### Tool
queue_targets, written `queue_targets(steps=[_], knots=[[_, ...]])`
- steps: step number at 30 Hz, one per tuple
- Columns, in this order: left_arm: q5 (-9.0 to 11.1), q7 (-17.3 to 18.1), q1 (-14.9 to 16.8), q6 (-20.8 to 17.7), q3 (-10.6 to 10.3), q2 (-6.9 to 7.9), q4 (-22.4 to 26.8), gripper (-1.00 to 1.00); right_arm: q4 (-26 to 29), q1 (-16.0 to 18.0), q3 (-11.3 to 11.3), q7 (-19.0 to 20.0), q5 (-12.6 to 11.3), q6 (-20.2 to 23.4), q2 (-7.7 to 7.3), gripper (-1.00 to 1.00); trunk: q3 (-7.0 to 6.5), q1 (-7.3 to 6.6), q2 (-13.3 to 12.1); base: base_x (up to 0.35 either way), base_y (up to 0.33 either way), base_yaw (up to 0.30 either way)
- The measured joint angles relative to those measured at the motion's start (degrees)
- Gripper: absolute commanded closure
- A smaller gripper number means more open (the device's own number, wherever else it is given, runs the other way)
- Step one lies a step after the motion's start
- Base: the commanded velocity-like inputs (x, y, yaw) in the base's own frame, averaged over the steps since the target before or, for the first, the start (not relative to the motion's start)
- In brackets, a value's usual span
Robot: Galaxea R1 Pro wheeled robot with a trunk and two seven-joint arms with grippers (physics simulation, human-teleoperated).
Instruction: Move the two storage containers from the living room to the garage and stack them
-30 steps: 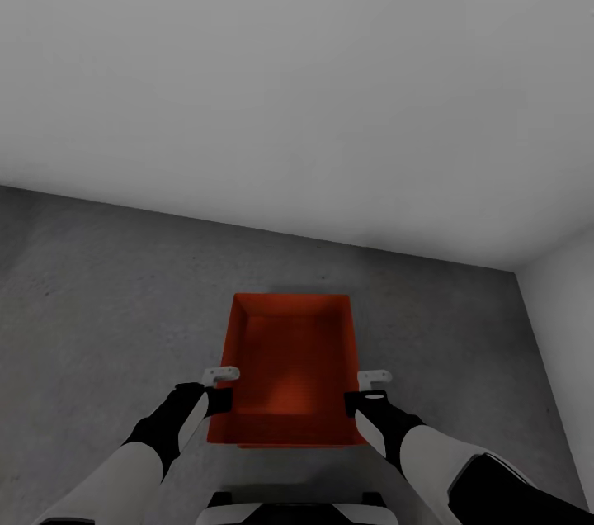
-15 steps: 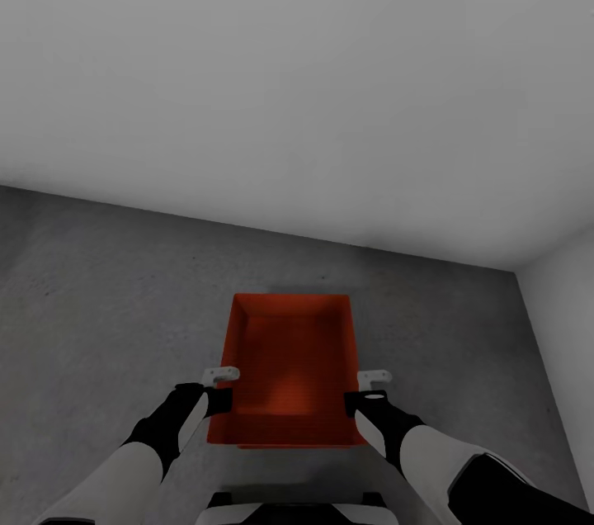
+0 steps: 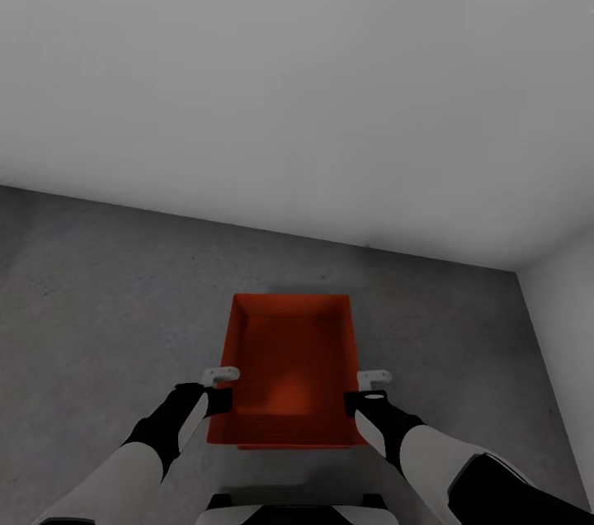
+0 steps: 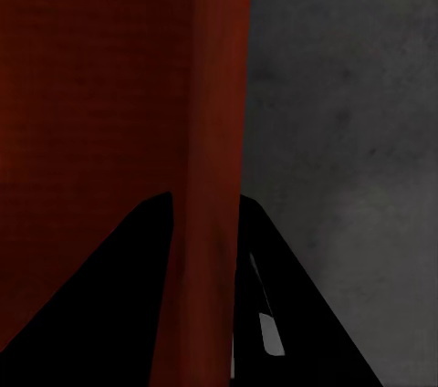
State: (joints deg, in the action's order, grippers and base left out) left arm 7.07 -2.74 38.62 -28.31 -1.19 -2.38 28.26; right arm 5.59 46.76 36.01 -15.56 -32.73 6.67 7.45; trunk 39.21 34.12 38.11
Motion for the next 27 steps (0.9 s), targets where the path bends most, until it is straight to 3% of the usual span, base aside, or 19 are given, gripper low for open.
queue_targets(steps=[4,27], knots=[[0.0,0.0,0.0,0.0,0.0,0.00,0.0,1.00,0.0,0.0,0.0,0.0,0.0,0.0,0.00,1.00,0.71,0.88,1.6,0.000,0.000,0.000],[0.3,0.0,0.0,0.0,-0.1,0.10,0.0,1.00,0.0,0.0,0.0,-0.2,0.0,0.0,0.08,1.00,0.72,0.88,1.6,0.000,0.000,0.000]])
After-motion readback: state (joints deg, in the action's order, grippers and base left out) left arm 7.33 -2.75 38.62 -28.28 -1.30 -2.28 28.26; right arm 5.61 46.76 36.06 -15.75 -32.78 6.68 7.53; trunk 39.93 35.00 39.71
